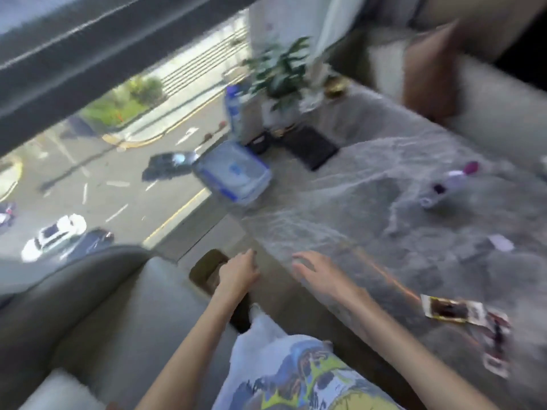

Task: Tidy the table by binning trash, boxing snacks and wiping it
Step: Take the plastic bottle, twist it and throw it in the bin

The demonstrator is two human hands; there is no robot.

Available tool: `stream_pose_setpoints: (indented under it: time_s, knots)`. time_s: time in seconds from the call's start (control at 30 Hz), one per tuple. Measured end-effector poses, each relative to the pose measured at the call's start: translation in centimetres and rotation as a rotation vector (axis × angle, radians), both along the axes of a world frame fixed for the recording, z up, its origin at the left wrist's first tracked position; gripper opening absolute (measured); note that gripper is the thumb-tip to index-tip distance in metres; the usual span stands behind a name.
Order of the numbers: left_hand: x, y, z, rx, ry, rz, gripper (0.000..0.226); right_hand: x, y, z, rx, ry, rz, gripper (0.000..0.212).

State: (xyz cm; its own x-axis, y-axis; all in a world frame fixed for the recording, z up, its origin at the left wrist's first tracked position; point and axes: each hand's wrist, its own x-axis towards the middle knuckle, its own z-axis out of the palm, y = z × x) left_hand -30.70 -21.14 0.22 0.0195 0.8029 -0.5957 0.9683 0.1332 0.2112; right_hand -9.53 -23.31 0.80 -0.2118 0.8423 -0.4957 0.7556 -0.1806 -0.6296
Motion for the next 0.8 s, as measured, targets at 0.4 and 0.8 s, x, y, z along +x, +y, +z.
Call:
stream_pose_setpoints:
  time_s: [0.4,0.8]
  knots:
    - [28.2,9.1,7.8,0.147,-0.132,-0.722,0.046,25.1,-9.1,5.3,0.113,-0.092,-0.915,0.027]
    - [43.5,18.6,9.3,0.286,-0.275,-0.968,0.066,29.7,-2.7,1.5,0.113,0.350,-1.330,0.046]
